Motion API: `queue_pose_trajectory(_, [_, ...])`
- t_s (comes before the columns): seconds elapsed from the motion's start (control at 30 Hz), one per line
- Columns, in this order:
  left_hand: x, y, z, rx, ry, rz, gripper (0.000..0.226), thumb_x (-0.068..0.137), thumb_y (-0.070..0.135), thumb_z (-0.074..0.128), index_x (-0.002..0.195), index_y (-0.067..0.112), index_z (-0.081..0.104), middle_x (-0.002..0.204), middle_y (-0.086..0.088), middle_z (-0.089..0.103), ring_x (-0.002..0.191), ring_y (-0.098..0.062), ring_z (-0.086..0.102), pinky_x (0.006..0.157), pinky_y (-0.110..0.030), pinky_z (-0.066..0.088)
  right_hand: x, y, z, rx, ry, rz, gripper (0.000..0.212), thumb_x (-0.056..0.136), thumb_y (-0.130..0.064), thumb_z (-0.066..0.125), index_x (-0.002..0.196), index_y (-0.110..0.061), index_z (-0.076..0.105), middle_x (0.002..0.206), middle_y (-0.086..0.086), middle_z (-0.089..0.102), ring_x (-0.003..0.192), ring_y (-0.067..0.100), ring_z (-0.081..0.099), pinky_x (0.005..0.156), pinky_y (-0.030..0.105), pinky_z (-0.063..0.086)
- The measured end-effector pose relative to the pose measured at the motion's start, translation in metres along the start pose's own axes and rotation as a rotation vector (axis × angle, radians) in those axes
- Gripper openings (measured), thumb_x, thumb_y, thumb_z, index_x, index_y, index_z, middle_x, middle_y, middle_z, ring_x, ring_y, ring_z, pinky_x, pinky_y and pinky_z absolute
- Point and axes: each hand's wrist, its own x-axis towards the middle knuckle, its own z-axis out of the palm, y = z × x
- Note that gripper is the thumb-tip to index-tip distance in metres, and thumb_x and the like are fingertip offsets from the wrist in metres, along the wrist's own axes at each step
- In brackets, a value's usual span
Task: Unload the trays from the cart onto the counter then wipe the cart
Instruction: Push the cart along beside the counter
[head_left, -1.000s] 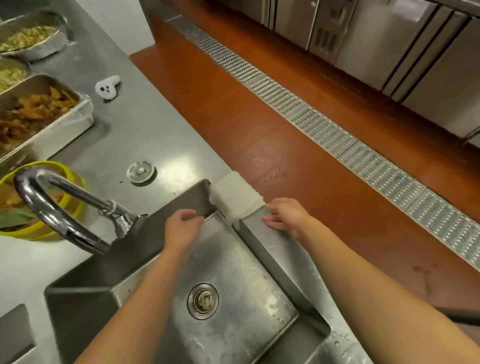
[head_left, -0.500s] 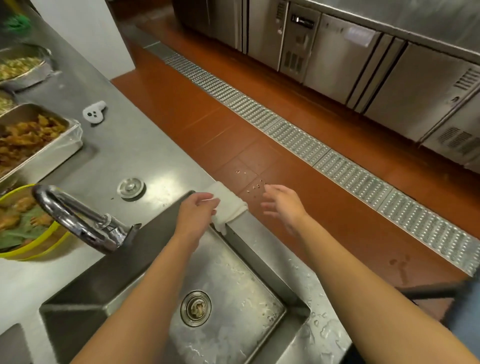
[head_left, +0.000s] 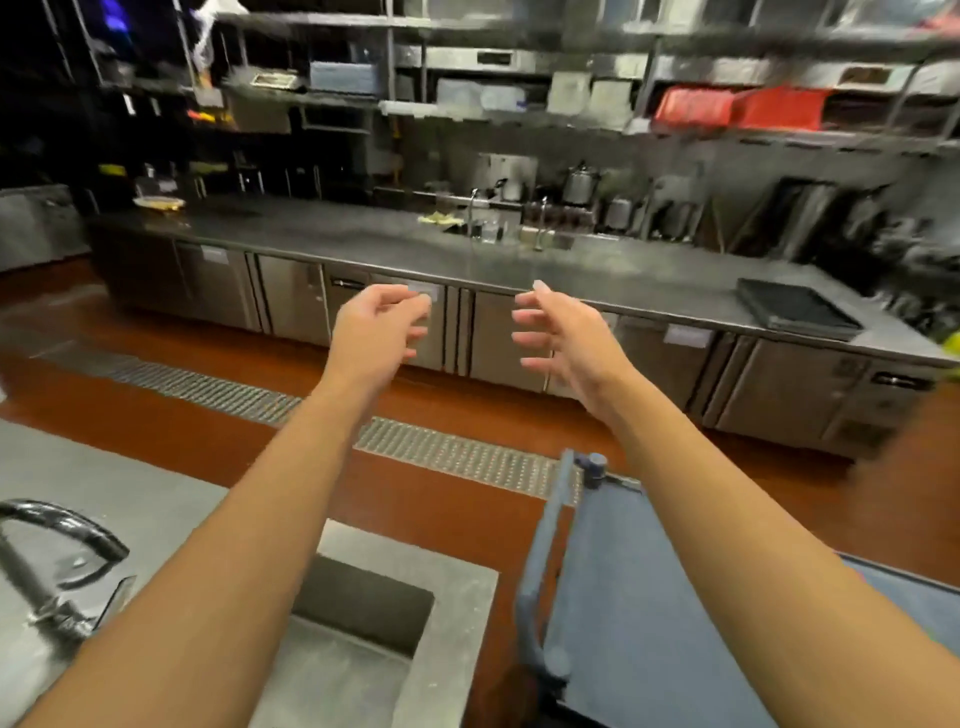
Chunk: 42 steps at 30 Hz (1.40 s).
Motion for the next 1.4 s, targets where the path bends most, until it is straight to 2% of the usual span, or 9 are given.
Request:
queue_pose_trajectory(0.2, [-0.101,0.125,0.111,-0.056,-0.229,0.159,0.016,0.099,0.030,0.065,0.113,0.022,0.067,0.110,-0.003,0.075,0.100,-0.020,0.074,0.079,-0.033,0.058,-0.141,-0.098,-0.151,-0.081,0.256,-0.115,0.040,0.104,-0.053,0.046,0.121,-0.025,0.069,0.129,0.006,0.067,0.118,0.027,0.066,0.102,0.052,0.053])
queue_pose_trajectory(0.33, [-0.157,0.177,0.164,-0.137,-0.318,0.215,0.008,0.099,0.028,0.065,0.106,0.024,0.068,0.111,-0.007,0.075,0.100,-0.024,0.074,0.084,-0.040,0.057,-0.221,-0.131,-0.220,-0.107,0.370,-0.150,0.039,0.104,-0.051,0.047,0.123,-0.025,0.068,0.127,0.003,0.068,0.118,0.026,0.066,0.100,0.049,0.054])
queue_pose_trajectory(0.47, [-0.220,0.213,0.223,-0.197,-0.419,0.250,0.013,0.099,0.032,0.065,0.108,0.023,0.068,0.110,-0.006,0.076,0.099,-0.023,0.073,0.081,-0.038,0.055,-0.303,-0.150,-0.284,-0.128,0.466,-0.184,0.043,0.100,-0.056,0.048,0.123,-0.026,0.069,0.127,0.001,0.069,0.116,0.023,0.068,0.103,0.055,0.053])
queue_pose_trajectory(0.57, [-0.274,0.235,0.269,-0.222,-0.483,0.272,0.016,0.097,0.037,0.066,0.109,0.027,0.068,0.109,-0.001,0.077,0.102,-0.023,0.074,0.085,-0.039,0.057,-0.369,-0.162,-0.331,-0.160,0.538,-0.195,0.043,0.103,-0.054,0.046,0.127,-0.025,0.067,0.128,0.001,0.068,0.116,0.022,0.067,0.103,0.054,0.053])
queue_pose_trajectory(0.7, [-0.339,0.253,0.319,-0.254,-0.516,0.286,0.018,0.098,0.037,0.064,0.113,0.026,0.068,0.110,-0.001,0.076,0.103,-0.021,0.073,0.090,-0.042,0.058,-0.444,-0.168,-0.386,-0.209,0.586,-0.171,0.044,0.104,-0.055,0.044,0.130,-0.025,0.065,0.129,0.000,0.068,0.117,0.019,0.067,0.103,0.053,0.053])
queue_pose_trajectory(0.9, [-0.438,0.268,0.390,-0.280,-0.568,0.247,0.014,0.100,0.034,0.063,0.111,0.026,0.067,0.110,-0.002,0.076,0.102,-0.023,0.074,0.084,-0.037,0.058,-0.550,-0.168,-0.455,-0.227,0.637,-0.147,0.044,0.107,-0.048,0.042,0.134,-0.020,0.063,0.131,0.003,0.066,0.120,0.021,0.065,0.104,0.053,0.052])
queue_pose_trajectory(1.03, [-0.488,0.272,0.430,-0.265,-0.604,0.230,0.016,0.100,0.035,0.063,0.113,0.026,0.067,0.110,-0.001,0.075,0.101,-0.020,0.074,0.086,-0.038,0.059,-0.610,-0.161,-0.489,-0.254,0.658,-0.118,0.046,0.107,-0.049,0.041,0.135,-0.020,0.062,0.132,0.003,0.066,0.120,0.021,0.064,0.103,0.051,0.054])
queue_pose_trajectory(1.3, [-0.540,0.263,0.499,-0.227,-0.614,0.192,0.023,0.101,0.037,0.062,0.119,0.023,0.066,0.113,-0.003,0.074,0.103,-0.022,0.073,0.082,-0.035,0.058,-0.665,-0.131,-0.556,-0.241,0.671,-0.054,0.048,0.107,-0.052,0.039,0.136,-0.021,0.062,0.132,0.002,0.065,0.120,0.019,0.063,0.103,0.050,0.053])
queue_pose_trajectory(1.4, [-0.548,0.250,0.532,-0.211,-0.600,0.153,0.021,0.101,0.036,0.061,0.117,0.023,0.067,0.111,-0.002,0.075,0.102,-0.021,0.073,0.088,-0.038,0.060,-0.673,-0.106,-0.587,-0.208,0.691,-0.027,0.047,0.107,-0.052,0.040,0.134,-0.023,0.063,0.129,0.001,0.066,0.118,0.018,0.065,0.102,0.050,0.054])
